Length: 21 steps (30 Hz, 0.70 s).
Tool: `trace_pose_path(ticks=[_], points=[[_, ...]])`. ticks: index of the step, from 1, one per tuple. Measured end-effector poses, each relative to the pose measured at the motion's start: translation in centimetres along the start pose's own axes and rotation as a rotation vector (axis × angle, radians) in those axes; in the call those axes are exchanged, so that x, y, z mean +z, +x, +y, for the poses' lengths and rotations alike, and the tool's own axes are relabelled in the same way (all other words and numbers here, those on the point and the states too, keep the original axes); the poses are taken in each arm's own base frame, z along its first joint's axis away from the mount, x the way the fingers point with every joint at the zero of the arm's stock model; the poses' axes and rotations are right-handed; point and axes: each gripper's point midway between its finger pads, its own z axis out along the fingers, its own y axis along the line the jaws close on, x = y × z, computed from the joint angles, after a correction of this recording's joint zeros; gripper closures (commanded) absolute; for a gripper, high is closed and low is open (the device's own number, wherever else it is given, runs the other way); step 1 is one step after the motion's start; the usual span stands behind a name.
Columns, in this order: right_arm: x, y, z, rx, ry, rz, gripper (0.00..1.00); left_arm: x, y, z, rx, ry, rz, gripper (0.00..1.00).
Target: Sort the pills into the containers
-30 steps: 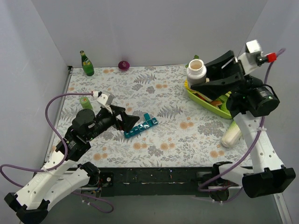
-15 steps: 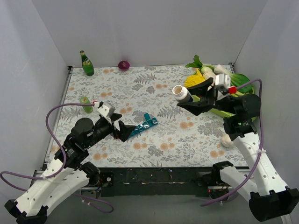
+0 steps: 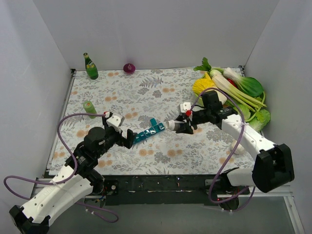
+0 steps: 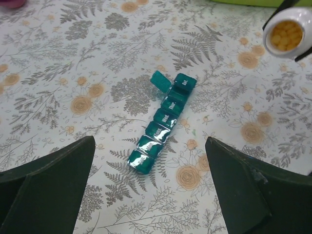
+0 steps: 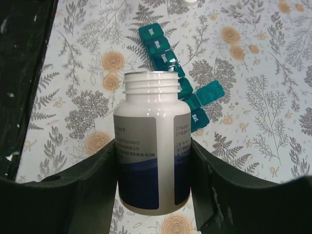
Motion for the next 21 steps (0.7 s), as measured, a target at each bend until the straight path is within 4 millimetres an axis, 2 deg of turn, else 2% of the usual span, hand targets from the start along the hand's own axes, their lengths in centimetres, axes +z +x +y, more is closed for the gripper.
trace_pose_path(ticks=[10,21], points=[[3.9,5.9,-0.8,-0.139,-0.13,0.192,0.98,0.0,-1.4,3.2,-0.057,-0.194,-0.081,0.02],[6.7,8.3,-3.6,-0.18,-0.14,0.337,0.99,-0.5,-1.6,5.1,-0.091,-0.309,-0.105,0.02]])
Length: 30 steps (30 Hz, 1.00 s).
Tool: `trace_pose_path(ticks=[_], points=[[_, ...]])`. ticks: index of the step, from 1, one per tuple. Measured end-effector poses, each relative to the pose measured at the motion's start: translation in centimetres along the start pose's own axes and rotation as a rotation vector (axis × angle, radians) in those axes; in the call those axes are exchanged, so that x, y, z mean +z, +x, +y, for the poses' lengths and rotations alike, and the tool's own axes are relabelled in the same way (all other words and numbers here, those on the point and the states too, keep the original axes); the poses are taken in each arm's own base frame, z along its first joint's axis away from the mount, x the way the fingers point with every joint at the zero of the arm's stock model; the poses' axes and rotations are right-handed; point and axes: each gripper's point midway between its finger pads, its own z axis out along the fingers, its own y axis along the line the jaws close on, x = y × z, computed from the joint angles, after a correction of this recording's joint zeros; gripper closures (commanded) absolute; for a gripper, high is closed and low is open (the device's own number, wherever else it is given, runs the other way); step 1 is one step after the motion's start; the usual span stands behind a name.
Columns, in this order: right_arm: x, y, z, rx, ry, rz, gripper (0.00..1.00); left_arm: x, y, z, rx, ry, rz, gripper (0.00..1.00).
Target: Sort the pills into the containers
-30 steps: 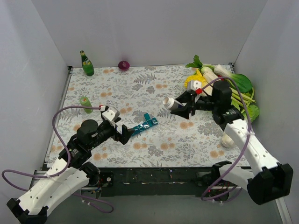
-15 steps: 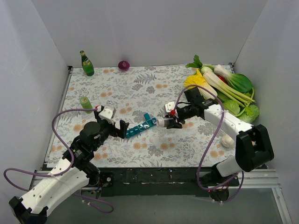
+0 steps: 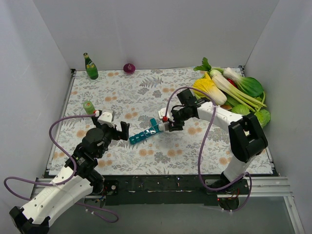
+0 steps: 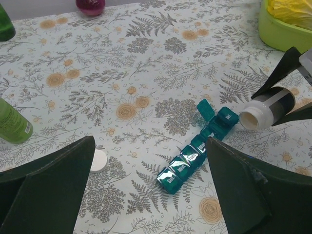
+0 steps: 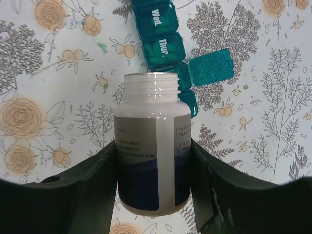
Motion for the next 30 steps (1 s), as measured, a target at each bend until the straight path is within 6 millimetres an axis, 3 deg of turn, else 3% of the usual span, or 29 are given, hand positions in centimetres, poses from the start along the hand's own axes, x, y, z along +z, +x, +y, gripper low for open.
trace_pose_path(ticks=[6,14,30], points=[[1.1,1.1,-1.0,-0.005,0.001,0.078,0.99,0.0,0.0,0.3,-0.001,-0.016,-0.004,0.02],[1.2,2.0,-2.1,-0.018,0.023,0.173,0.99,-0.2,-0.3,0.4,-0.006,-0.02,-0.017,0.02],[1.9,2.3,-2.5,-0.046,0.013,0.294,0.99,-0.5,-0.8,0.7,-0.013,-0.029,-0.037,0.02]])
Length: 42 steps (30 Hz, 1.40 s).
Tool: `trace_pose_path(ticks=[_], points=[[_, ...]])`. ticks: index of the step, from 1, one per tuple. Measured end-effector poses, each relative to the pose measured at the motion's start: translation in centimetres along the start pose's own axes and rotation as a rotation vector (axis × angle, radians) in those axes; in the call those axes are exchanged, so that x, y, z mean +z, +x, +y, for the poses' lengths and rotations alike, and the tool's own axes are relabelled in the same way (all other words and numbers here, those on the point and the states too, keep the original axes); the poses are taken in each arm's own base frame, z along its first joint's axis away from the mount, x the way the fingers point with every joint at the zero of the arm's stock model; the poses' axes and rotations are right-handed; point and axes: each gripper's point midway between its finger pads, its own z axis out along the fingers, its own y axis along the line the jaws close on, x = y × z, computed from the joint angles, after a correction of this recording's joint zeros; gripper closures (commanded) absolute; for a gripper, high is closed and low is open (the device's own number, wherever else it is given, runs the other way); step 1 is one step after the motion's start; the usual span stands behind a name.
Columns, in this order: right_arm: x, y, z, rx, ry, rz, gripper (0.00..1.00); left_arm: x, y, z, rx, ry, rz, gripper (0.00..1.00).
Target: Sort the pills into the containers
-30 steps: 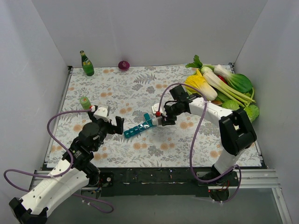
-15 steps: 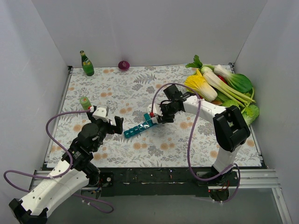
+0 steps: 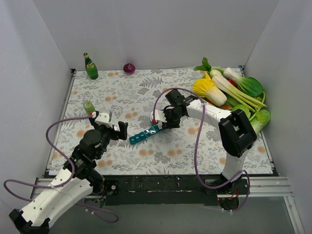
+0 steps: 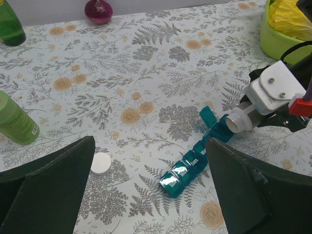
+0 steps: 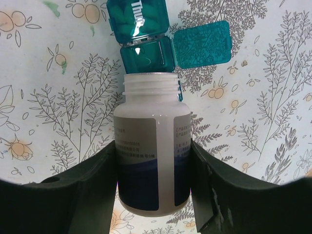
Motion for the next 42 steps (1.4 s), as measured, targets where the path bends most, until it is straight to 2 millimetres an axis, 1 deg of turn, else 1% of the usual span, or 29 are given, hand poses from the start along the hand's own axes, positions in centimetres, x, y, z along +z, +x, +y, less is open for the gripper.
trace_pose_path(ticks=[4,19,42], points=[[0.0,0.25,0.14,-0.003,0.0,0.029,0.99,-0.02,-0.04,0.03,0.0,-0.001,-0.002,0.02],[-0.28,-0.35,-0.26,-0.034,0.012,0.078,0.99,-0.06,-0.11,0.03,-0.001,0.0,-0.005,0.02],[-0.25,-0.36,-0.13,-0.062,0.009,0.155,0.99,-0.15,-0.23,0.04,-0.003,0.001,-0.01,0.02]])
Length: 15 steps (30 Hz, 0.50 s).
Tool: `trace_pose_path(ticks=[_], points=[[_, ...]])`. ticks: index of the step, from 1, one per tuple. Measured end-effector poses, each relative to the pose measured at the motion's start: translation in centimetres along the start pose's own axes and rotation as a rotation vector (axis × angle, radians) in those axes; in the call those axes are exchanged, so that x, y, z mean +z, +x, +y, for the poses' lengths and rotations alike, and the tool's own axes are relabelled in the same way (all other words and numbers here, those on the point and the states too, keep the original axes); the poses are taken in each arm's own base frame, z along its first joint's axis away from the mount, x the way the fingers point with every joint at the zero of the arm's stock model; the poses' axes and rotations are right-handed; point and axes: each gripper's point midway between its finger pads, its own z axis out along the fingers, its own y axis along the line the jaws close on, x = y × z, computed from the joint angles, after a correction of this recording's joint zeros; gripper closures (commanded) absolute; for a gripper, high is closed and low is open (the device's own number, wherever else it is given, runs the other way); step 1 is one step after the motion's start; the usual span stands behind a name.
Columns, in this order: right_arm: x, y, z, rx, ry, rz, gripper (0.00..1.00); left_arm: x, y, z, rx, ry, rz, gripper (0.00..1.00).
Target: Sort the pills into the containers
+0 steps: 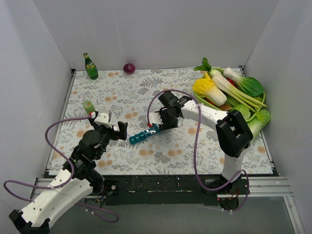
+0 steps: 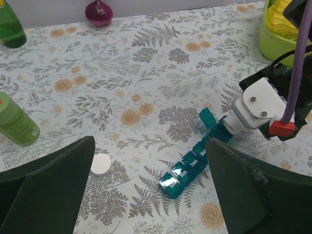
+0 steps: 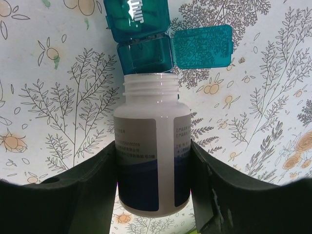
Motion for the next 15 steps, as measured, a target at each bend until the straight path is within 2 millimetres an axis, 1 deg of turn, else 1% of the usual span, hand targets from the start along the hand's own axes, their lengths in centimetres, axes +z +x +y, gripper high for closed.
trace_pose_path(ticks=[15], points=[[-0.08,-0.14,-0.22,-0.018,0.011,0.036,0.99,-0.04,-0.03,-0.03,0.0,0.003,-0.002,0.02]])
